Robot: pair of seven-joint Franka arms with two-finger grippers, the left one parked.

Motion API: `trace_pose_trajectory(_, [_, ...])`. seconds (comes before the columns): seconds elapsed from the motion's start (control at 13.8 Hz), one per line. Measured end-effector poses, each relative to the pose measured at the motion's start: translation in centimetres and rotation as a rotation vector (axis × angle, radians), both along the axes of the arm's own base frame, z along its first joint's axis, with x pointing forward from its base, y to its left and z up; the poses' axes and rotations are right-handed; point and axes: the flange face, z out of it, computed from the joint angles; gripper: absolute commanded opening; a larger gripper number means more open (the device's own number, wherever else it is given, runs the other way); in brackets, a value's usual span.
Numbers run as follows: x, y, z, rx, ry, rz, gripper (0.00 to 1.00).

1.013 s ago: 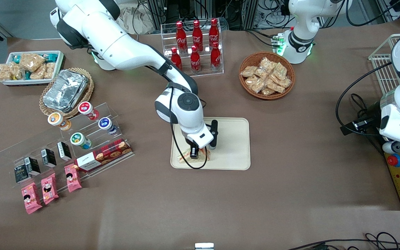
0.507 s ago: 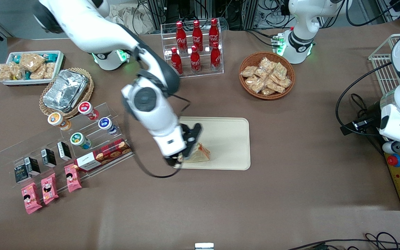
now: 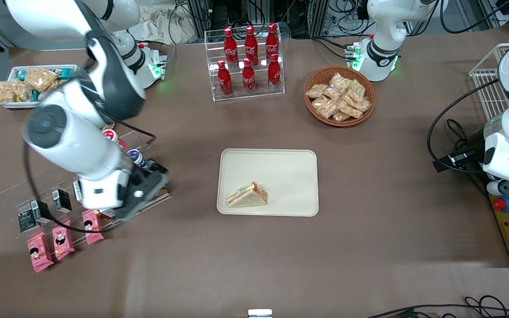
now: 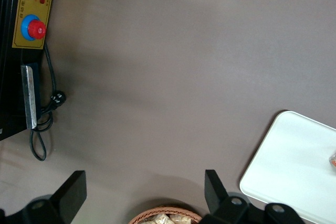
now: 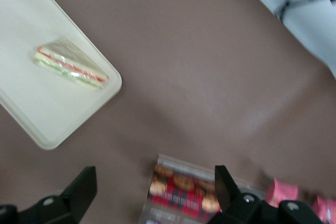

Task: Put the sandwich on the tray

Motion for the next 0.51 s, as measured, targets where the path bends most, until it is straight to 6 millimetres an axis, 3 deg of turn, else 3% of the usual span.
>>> trace_pose_trajectory(0.36, [-1.2, -12.5, 4.3, 0.025, 0.084, -0.264, 1.0])
trace_pose_trajectory(0.51, [-2.5, -15.8, 5.9, 0.015, 0.12, -0.408, 1.0])
